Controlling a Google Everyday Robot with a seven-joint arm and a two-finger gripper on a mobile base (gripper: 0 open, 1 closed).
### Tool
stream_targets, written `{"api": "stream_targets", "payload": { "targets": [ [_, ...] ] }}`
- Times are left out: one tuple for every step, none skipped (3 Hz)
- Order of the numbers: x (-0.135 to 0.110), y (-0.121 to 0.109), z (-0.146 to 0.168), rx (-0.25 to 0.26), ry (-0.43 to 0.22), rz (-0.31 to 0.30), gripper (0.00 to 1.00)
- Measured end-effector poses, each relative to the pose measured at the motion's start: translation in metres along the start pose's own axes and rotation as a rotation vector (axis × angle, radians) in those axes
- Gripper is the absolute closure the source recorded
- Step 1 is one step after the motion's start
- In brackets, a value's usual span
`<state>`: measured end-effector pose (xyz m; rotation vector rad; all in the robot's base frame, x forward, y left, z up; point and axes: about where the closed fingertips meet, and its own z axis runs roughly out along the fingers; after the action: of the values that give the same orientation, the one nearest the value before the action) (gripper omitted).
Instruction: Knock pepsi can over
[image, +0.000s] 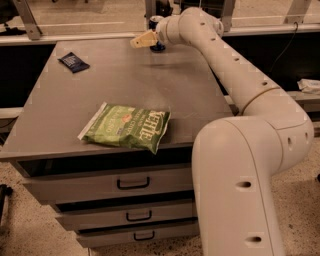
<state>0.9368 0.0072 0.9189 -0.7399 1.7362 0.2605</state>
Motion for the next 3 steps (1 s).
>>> {"api": "stream_targets", "payload": {
  "targets": [
    [0.006, -0.001, 0.007, 0.008, 0.007, 0.011, 0.00],
    [0.010, -0.010, 0.014, 0.023, 0.001, 0.027, 0.00],
    [0.011, -0.018, 0.021, 0.036, -0.002, 0.033, 0.00]
  ]
}}
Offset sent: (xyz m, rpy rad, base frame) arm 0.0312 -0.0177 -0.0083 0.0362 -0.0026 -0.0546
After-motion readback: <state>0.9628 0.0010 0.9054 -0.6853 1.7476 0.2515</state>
